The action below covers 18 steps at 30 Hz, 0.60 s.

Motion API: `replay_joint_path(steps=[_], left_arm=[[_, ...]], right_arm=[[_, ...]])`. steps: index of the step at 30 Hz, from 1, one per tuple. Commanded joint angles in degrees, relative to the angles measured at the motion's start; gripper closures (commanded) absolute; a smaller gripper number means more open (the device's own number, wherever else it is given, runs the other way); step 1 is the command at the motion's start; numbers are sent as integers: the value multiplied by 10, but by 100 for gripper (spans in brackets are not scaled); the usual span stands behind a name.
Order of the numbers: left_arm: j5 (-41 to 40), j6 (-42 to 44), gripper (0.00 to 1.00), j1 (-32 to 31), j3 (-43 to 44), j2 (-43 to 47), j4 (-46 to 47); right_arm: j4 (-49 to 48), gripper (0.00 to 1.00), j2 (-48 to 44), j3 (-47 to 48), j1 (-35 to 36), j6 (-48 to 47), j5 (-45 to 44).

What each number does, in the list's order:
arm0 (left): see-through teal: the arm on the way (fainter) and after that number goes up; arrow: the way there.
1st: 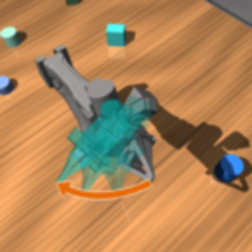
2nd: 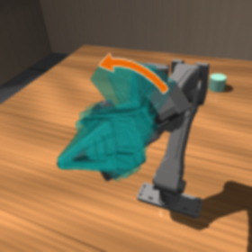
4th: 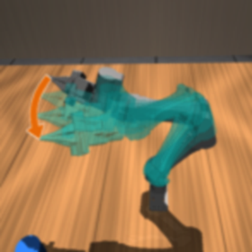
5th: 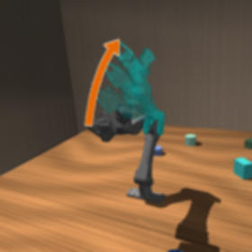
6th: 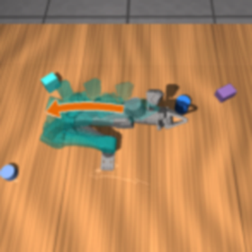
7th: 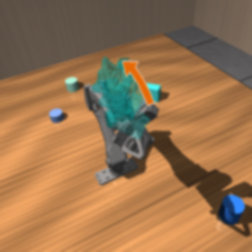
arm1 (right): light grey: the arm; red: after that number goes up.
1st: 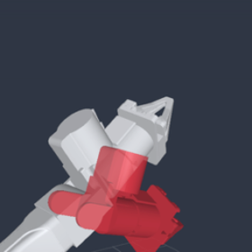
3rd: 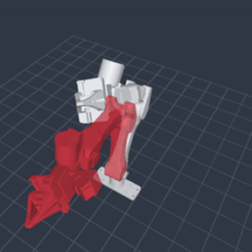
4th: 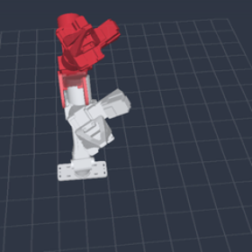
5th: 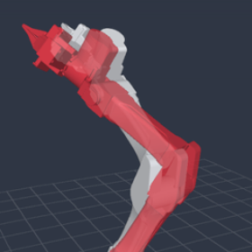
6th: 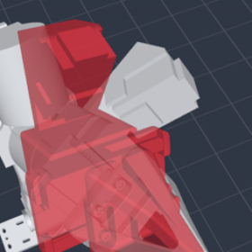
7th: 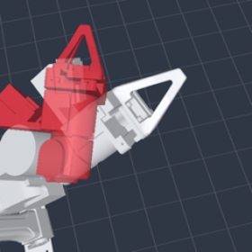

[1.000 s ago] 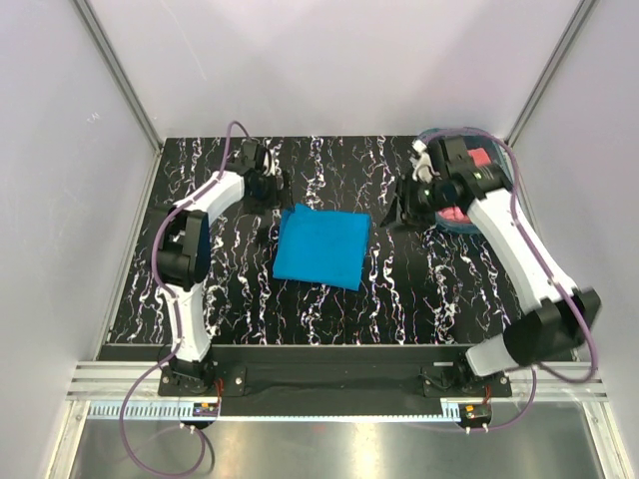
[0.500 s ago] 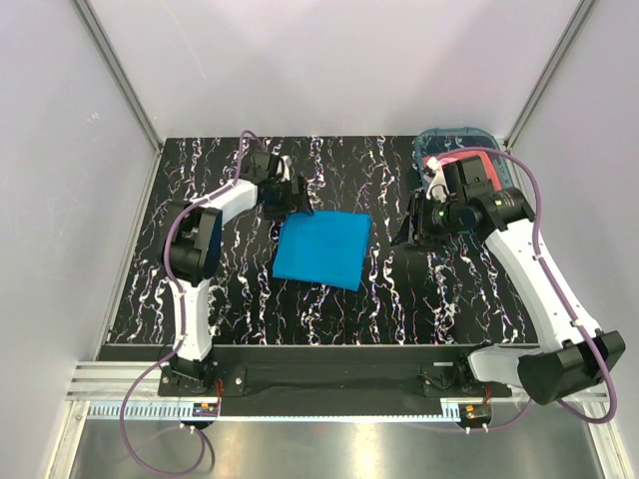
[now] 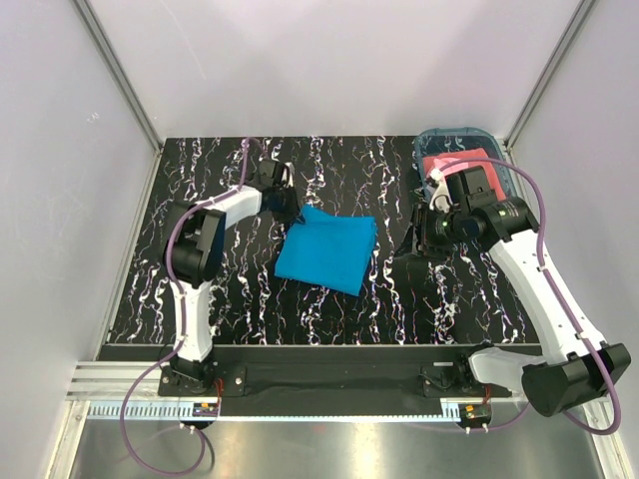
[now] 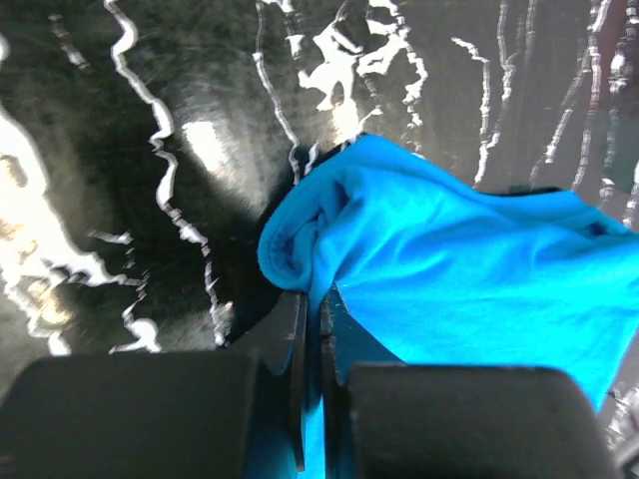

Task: Fold and stack the t-shirts
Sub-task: Neatly place the folded tshirt to the corner

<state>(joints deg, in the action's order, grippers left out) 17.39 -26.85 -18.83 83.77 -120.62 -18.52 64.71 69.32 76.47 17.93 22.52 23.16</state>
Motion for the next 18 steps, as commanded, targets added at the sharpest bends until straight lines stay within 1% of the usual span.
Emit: replay_joint_path(steps=[1,3,4,8,9,12,13,17,18], left_arm=[[-90,25,100,-2,14,50,-33],[-135,46,100,0,42,60,-58],[-172,55,100,5,53,63,-70],[-240,115,100,22,99,61,-81],[-251,123,100,29,126,55,-85],[-263,147,100,56,168,19,-92],[-272,149,100,71,191,7,-92],[-265,145,100,122,242,-43,-64],[-262,143,100,132,257,-70,-61]], right_arm=[[16,54,-19,-6,-1,-2,-9],[22,54,-17,-7,-1,-2,-8],[24,54,-17,-9,0,0,-9],[32,54,-9,-10,-1,5,-10],[33,54,-7,-9,-1,8,-9],[40,54,5,-8,-1,12,-14],[42,54,12,-7,-1,13,-14],[46,55,31,-4,-1,17,-20],[44,55,35,-4,-1,21,-21]])
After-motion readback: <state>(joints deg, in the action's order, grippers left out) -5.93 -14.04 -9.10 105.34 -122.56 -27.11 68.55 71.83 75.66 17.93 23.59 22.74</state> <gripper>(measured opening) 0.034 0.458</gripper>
